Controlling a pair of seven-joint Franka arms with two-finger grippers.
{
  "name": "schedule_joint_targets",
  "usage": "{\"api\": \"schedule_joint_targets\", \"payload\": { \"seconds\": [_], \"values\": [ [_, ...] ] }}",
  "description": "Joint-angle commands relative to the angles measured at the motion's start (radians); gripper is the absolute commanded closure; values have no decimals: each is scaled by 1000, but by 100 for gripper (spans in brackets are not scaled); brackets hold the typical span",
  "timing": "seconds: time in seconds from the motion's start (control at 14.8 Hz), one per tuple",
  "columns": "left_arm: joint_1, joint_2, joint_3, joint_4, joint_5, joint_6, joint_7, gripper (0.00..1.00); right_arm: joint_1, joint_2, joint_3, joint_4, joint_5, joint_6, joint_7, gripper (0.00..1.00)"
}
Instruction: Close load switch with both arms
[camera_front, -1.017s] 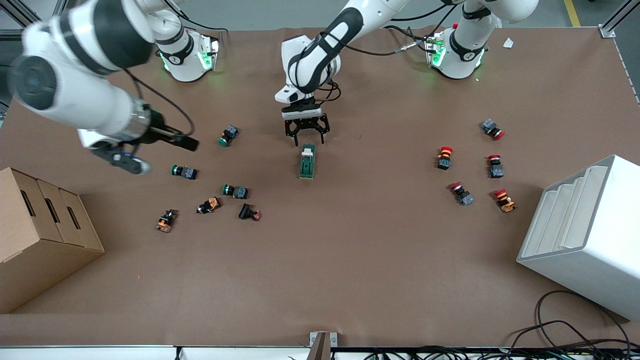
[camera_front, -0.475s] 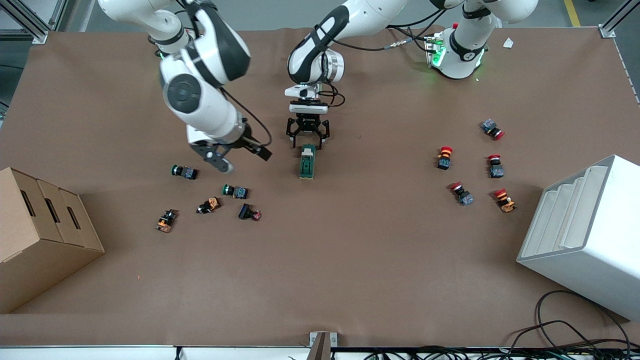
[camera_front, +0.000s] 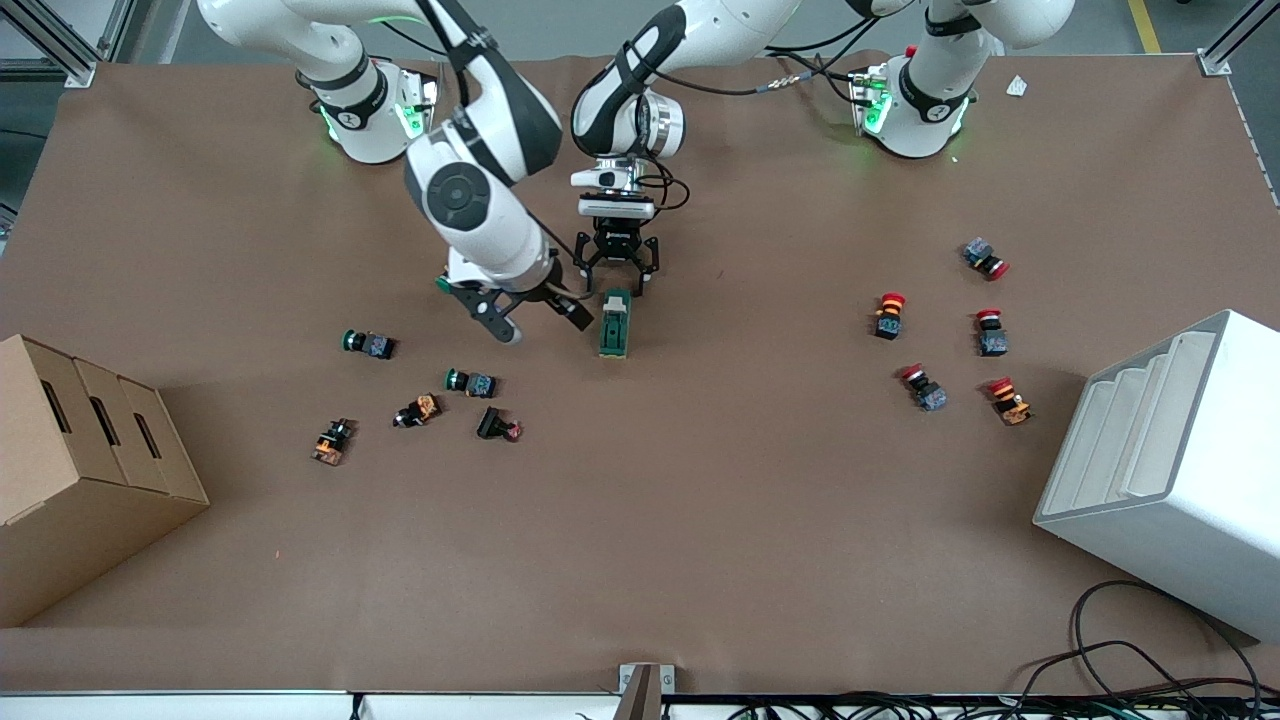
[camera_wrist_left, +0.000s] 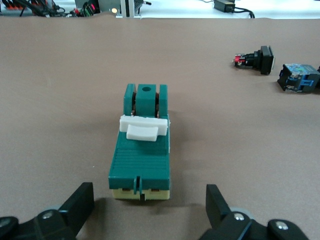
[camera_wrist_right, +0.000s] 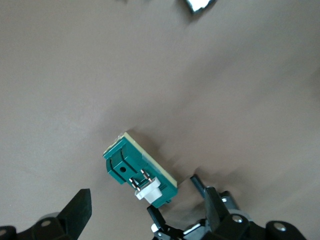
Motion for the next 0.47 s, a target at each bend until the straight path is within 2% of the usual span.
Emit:
{"api": "schedule_joint_targets", "payload": {
  "seconds": [0.0, 0.41],
  "values": [
    [-27, 53, -4, -6, -12, 9, -39, 1, 56, 29, -11, -12, 22, 70, 53, 0],
    [-29, 70, -4, -6, -12, -12, -30, 1, 105, 101, -11, -29, 24, 208, 76, 0]
  ]
}}
